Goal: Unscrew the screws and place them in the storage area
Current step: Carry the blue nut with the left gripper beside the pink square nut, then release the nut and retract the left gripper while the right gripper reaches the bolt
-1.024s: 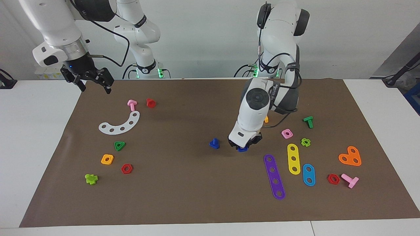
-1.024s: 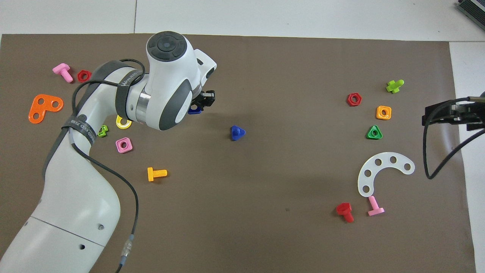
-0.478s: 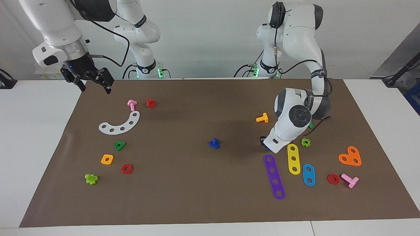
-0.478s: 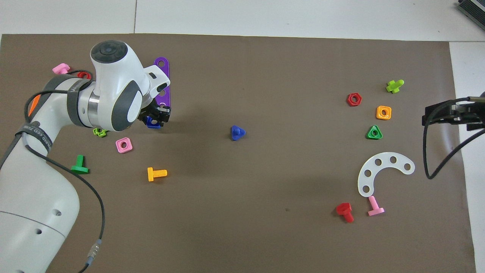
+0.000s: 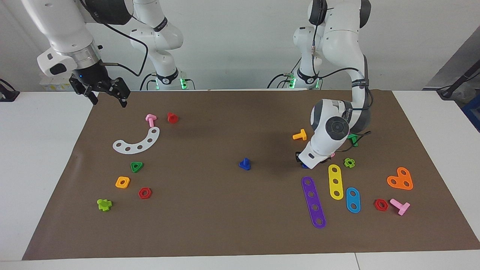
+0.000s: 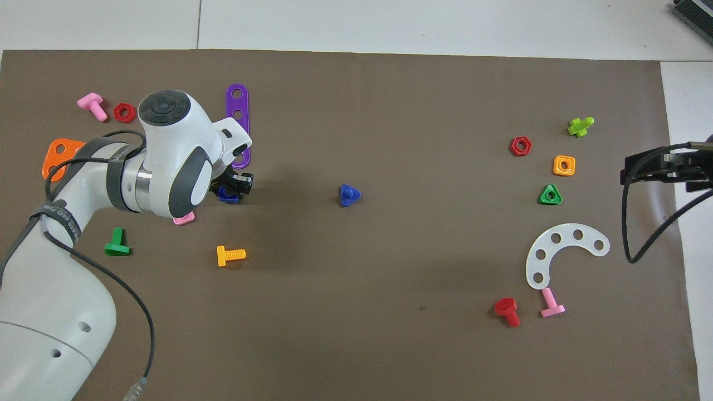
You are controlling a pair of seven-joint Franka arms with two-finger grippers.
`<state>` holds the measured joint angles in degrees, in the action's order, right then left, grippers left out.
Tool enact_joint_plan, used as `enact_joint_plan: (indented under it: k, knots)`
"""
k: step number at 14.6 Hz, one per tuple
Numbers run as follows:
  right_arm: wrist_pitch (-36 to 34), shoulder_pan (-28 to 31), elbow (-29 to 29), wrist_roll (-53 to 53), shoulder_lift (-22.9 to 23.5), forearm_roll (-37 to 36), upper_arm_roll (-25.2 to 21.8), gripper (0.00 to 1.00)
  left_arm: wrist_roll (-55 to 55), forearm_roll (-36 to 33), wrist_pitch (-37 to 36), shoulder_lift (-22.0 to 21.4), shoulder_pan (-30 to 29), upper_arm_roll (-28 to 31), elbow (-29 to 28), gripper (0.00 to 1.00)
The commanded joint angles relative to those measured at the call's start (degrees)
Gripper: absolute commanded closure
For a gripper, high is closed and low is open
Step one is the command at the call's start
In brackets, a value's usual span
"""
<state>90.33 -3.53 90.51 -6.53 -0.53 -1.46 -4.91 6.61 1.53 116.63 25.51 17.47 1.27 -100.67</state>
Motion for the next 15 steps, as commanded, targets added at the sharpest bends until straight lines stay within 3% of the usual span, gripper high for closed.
enact_joint_plan:
  k: [1, 4, 7, 8, 11, 15]
  knots:
    - [0.29, 0.27, 0.99, 1.17, -0.97, 0.15, 0.34, 0.00, -1.08, 0.75, 0.97, -2.57, -0.24, -0.04, -1.29, 0.00]
    - [1.60, -1.03, 1.51, 1.34, -1.05, 0.32, 0.60, 0.00, -0.99, 0.75, 0.62, -3.27, -0.68, 0.05, -0.49, 0.00]
    - [7.92, -1.83, 4.84, 0.38, -0.53, 2.69, 0.69, 0.00, -0.99, 0.75, 0.44, -4.85, -1.38, 0.05, -0.49, 0.00]
    - [8.02, -4.27, 5.03, -0.93, 0.78, 2.78, 0.69, 0.00, -0.99, 0.75, -0.43, -5.29, -1.73, 0.05, 0.03, 0.00]
    - [14.93, -13.66, 5.29, -12.68, 7.97, 2.69, 0.69, 0.00, -1.43, 0.67, -9.19, -6.52, -5.41, 0.14, 7.74, 0.00]
    - [30.31, -25.10, 4.77, -25.26, 17.56, 2.43, 0.69, 0.02, -8.53, -0.04, -19.05, -6.88, -12.09, 0.14, 15.76, 0.00]
